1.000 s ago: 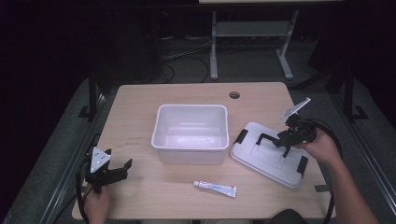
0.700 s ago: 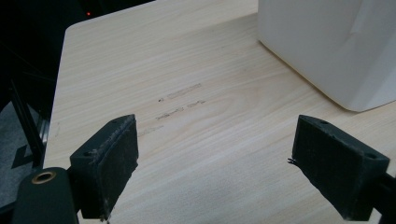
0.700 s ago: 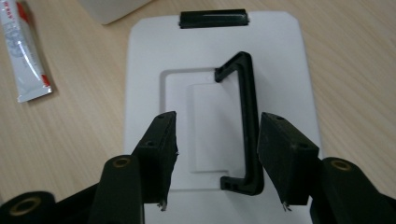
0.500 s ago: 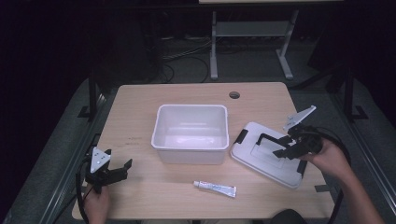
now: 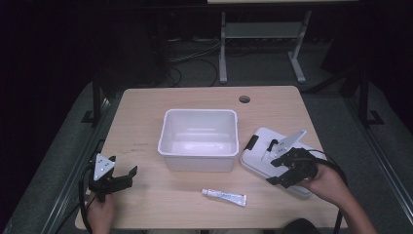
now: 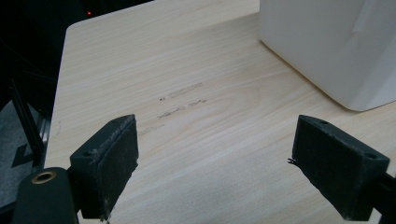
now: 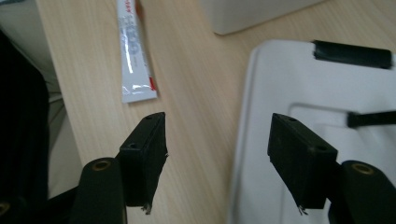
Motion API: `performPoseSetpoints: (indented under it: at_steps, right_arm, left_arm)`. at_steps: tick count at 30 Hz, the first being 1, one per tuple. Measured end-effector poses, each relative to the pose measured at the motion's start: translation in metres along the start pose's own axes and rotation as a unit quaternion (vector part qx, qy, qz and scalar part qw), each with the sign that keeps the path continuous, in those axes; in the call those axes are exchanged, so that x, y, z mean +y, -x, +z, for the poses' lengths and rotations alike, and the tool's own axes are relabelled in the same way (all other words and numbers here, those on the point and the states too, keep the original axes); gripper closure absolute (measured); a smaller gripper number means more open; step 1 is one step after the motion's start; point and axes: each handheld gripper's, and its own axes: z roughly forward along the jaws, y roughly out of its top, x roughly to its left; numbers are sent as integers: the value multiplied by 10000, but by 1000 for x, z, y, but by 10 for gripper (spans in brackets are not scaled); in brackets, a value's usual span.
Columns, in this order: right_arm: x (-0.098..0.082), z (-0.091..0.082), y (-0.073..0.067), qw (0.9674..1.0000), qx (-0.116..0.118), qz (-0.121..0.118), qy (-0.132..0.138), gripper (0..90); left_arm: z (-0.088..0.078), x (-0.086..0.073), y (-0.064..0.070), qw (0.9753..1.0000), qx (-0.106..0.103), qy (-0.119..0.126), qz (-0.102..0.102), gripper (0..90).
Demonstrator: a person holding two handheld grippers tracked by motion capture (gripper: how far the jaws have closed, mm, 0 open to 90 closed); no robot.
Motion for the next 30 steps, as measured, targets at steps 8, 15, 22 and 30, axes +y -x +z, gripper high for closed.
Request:
performPoseSetpoints:
  at_steps: [8,15,22,30]
  right_arm:
    - [9,21,-15,9997,148,-164,-45,357]
    - [15,38,-24,9992,331,-227,-54,346]
    - [24,52,-33,9982,436,-396,-119,338]
    - [34,69,-43,9970,486,-578,-148,337]
  left_arm:
    - [-1,0,-1,10000,0,-17,3,137]
    - [-1,0,-1,10000,0,-18,4,137]
    - [-1,0,-1,10000,-3,-8,6,137]
    - [-1,-1,-2,10000,-9,12,-25,137]
